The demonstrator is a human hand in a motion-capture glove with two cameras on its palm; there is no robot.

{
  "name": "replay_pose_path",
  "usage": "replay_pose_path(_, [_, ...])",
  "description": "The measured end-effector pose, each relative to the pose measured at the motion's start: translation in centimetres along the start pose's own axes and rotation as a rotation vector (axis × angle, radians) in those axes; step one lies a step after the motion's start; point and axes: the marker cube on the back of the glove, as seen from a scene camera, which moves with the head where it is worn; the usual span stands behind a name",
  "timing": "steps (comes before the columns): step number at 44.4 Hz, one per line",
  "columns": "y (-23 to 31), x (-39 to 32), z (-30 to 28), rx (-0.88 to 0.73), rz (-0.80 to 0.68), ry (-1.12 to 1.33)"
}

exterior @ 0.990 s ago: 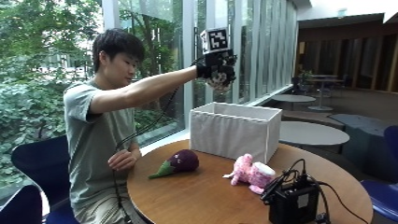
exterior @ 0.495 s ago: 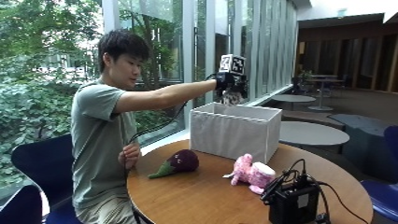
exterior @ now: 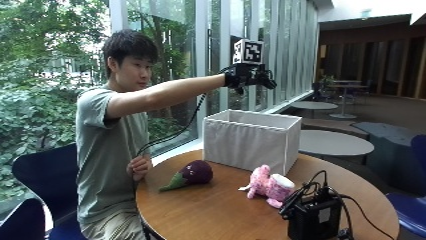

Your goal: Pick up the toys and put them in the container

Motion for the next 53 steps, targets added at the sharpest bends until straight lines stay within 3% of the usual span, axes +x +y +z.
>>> replay_pose_path(9, [3.2,9.7,5.0,-0.03,0.066,-0.074])
replay_pose_path(19, [4.5,18.6,16.1,-0.159,0.048,-0.006])
replay_pose_path(27, [0.9,17.9,26.0,-0.268,0.198,-0.063])
replay_pose_path(31, [-0.2,17.7,31.7,-0.317,0.191,-0.143])
replay_pose_path(39, [-2.0,15.8,34.3,-0.154,0.157,-0.404])
replay_pose_path(47, [-3.7,12.8,34.1,-0.082,0.15,-0.251])
replay_pose_path(53, [-4.6,10.7,33.6,0.065,0.209,-0.13])
